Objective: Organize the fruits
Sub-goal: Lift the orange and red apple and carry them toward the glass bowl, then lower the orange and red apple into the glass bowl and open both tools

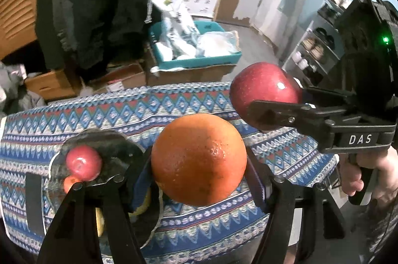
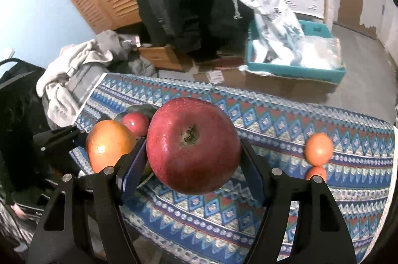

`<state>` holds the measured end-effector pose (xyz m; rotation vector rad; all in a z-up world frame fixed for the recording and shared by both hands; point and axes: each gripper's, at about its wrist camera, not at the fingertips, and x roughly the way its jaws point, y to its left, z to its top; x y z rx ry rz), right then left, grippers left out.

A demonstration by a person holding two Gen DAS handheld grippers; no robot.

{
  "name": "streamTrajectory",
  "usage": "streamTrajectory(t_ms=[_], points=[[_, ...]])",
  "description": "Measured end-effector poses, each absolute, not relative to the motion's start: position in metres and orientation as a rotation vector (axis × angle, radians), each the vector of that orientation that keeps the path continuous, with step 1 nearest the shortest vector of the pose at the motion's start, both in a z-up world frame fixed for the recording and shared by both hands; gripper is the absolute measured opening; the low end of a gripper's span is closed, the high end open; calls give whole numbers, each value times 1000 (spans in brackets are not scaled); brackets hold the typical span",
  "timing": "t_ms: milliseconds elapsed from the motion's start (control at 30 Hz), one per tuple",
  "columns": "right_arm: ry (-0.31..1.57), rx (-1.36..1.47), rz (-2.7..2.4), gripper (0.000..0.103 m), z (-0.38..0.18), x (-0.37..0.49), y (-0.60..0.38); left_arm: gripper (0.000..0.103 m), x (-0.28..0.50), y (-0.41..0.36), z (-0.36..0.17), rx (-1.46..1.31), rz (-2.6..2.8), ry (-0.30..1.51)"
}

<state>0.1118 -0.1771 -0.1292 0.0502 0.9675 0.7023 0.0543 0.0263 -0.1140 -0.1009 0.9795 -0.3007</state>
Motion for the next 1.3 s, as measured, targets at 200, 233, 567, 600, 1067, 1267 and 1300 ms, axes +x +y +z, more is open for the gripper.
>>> streamTrajectory(t_ms=[200,233,567,600,1067,1267,1300], points=[[987,37,743,72,-132,115,-144,69,51,59,-120,-130,-248,981],[992,35,753,72,-133,116,-138,69,51,65,-122,-142,-239,986],[1057,-12,799,72,-153,122,-81,69,47,118,-144,-221,-156,1024],[1063,-19,803,72,-155,123,-75,69,48,123,-147,-226,-144,1029],[1178,-13,844,72,-199,139,-13,69,49,171,-192,-293,-36,1114],[1227,-19,837,72,-218,141,-1,69,53,172,-219,-329,-37,1188],[1234,-26,836,72,-221,141,1,69,53,172,-222,-336,-39,1196]])
